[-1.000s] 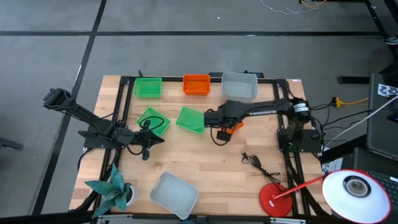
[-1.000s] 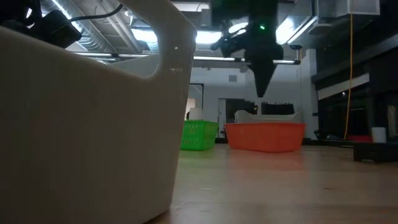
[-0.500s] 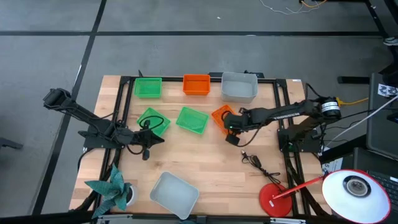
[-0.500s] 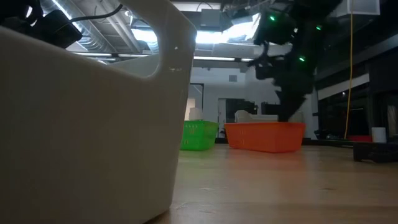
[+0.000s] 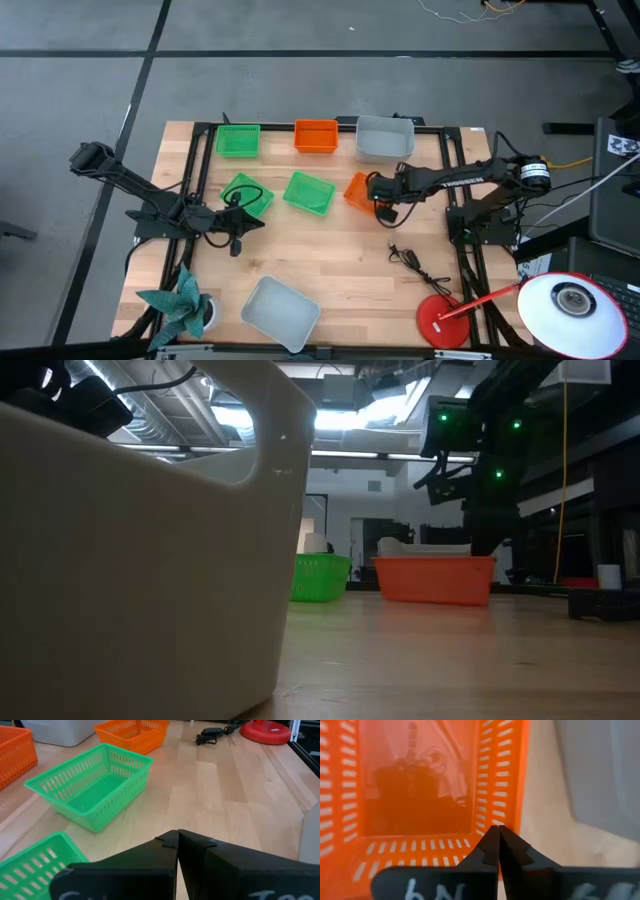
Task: Stack baskets by color
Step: Stack the bottom orange bin on top of the top orange bin
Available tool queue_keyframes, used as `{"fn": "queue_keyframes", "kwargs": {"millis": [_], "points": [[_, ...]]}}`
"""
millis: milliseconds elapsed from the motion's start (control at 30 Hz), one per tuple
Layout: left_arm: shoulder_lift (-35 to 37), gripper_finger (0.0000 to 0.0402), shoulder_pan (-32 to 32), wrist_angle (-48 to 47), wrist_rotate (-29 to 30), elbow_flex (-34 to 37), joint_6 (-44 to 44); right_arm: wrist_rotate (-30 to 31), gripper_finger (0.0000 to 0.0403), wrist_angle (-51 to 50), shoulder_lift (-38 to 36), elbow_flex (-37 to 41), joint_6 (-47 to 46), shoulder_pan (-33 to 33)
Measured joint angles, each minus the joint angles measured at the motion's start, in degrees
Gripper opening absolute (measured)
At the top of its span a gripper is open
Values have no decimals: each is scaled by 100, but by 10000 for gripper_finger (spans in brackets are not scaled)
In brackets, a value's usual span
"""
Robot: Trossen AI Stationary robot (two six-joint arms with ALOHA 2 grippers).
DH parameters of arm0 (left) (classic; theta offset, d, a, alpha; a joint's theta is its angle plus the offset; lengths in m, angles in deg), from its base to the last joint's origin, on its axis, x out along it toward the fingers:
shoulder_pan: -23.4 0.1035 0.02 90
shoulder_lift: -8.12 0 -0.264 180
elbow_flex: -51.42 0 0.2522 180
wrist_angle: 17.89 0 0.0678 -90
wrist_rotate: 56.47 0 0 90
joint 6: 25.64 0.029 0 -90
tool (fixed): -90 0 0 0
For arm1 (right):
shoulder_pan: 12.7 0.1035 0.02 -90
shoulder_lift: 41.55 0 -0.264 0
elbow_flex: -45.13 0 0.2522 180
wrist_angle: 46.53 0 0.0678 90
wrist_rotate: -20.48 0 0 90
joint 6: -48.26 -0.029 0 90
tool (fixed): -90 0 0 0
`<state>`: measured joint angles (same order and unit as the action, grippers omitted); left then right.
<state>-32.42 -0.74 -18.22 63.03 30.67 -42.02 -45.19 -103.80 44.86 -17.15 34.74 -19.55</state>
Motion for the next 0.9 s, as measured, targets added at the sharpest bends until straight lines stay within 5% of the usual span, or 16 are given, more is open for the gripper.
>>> {"fn": "queue_keyframes", "kwargs": {"millis": [500,733,900], "points": [[1,0,0,-3,2,0,2,958,0,-44,-7,-8,654,-248],[1,0,1,-4,7,0,3,921,0,34,-198,-446,635,132],[1,0,0,-7,7,0,4,345,0,-139,-696,-849,493,529]]}}
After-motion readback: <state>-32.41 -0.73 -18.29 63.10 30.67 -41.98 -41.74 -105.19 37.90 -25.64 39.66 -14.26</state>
